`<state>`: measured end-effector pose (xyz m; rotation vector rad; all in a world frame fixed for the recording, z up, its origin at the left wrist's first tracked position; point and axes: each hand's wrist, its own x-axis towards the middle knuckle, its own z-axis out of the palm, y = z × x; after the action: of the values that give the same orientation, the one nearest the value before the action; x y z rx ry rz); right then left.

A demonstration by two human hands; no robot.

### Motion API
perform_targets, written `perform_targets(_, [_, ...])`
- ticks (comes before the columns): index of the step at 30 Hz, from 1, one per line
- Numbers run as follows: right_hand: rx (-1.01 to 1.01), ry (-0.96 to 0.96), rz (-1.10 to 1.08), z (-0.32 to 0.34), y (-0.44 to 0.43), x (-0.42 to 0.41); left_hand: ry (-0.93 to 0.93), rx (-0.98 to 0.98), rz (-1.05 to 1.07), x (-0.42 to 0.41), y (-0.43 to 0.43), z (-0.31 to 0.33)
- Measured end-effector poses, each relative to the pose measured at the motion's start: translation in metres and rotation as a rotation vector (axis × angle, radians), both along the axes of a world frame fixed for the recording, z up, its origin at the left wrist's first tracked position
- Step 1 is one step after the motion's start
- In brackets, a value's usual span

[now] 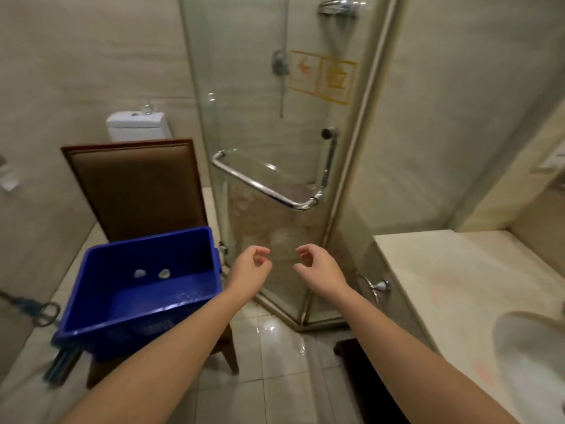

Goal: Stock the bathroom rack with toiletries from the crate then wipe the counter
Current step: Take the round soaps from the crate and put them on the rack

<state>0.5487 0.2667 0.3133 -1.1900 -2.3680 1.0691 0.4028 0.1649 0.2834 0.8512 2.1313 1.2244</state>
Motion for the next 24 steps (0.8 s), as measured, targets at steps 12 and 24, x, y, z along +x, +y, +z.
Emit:
perform_targets(12, [-0.085, -0.002, 0.409, -0.018, -0.028, -0.155, -0.047, -0.069, 0.386, -0.105, -0.078, -0.022])
perform_targets(24, [-0.173, -0.042, 0.664, -0.06, -0.014, -0.275, -0.061, -0.112, 0.755, -0.174, -0.1, -0.049])
